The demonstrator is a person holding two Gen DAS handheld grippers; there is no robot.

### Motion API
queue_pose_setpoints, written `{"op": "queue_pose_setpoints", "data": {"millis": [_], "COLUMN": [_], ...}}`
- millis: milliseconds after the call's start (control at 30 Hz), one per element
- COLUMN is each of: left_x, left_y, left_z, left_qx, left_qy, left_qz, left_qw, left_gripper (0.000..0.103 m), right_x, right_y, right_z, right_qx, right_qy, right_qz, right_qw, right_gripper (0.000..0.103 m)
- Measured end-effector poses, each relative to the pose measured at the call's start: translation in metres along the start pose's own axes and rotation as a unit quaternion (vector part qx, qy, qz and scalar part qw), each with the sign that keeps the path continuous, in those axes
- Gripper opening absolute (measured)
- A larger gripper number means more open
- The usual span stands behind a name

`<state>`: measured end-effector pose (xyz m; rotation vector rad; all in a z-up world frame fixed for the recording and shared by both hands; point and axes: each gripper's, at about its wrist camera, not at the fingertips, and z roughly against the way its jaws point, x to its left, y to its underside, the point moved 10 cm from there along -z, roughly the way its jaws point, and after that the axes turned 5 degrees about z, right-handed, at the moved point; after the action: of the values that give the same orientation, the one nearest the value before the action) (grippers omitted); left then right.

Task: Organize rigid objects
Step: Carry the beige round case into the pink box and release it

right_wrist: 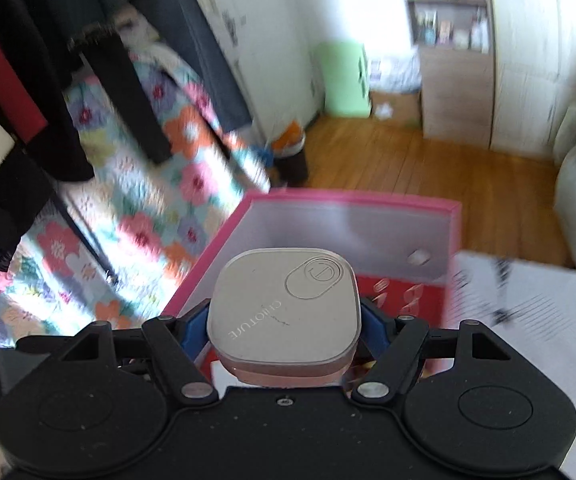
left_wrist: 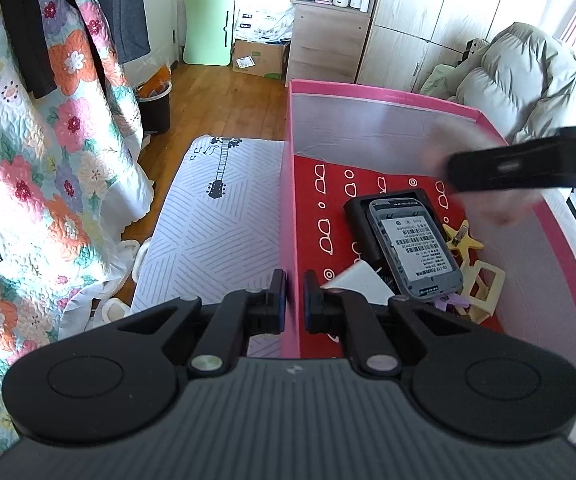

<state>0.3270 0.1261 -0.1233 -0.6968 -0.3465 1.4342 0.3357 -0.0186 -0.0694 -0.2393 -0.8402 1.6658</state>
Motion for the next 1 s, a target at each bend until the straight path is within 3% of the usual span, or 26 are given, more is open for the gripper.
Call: {"op": "queue_pose_setpoints", "data": {"millis": [167, 267, 567, 700, 800, 867, 1000], "left_x": [0.002, 0.001, 0.001, 0.004, 0.001, -0.002, -0.006], "left_y": [0.000, 0.001, 0.005, 0.007, 0.007, 0.007, 0.012], "left_z": [0.000, 0.001, -0.004, -0.002, 0.010, 0.023, 0.052], "left_qx": [0.002, 0.003, 0.008, 0.011, 0.008, -0.003, -0.017], "left_qy": [0.005, 0.004, -0.006, -0.014, -0.009, -0.014, -0.025], "left_qz": [0.008, 0.005, 0.003, 0.011, 0.015, 0.011, 0.013], "left_qw": [1.0000, 1.0000, 1.0000, 0.9998, 0.9998, 0.9998, 0.9995], "left_gripper": [0.007, 0.007, 0.007, 0.007, 0.007, 0.007, 0.007], "right_x": [-0.002, -0.005, -0.014, -0.015, -0.025, -0.033, -0.038], "right_y": [0.015, 0.023, 0.022, 0.043, 0.059, 0.068, 0.082], "right_z": [-0.044, -0.048, 0.049, 0.101, 0.129, 0.139, 0.148], "right_qx": [0.044, 0.048, -0.078, -0.176, -0.223, -0.228, -0.196], "right_qy": [0.006, 0.002, -0.003, -0.027, -0.038, -0.042, -0.027], "right_qz": [-0.022, -0.030, -0.031, -0.023, -0.067, -0.095, -0.086], "right_qw": [0.999, 0.998, 0.996, 0.984, 0.972, 0.968, 0.976], "right_gripper": [0.079, 0.080, 0.084, 0.084, 0.084, 0.084, 0.084]}}
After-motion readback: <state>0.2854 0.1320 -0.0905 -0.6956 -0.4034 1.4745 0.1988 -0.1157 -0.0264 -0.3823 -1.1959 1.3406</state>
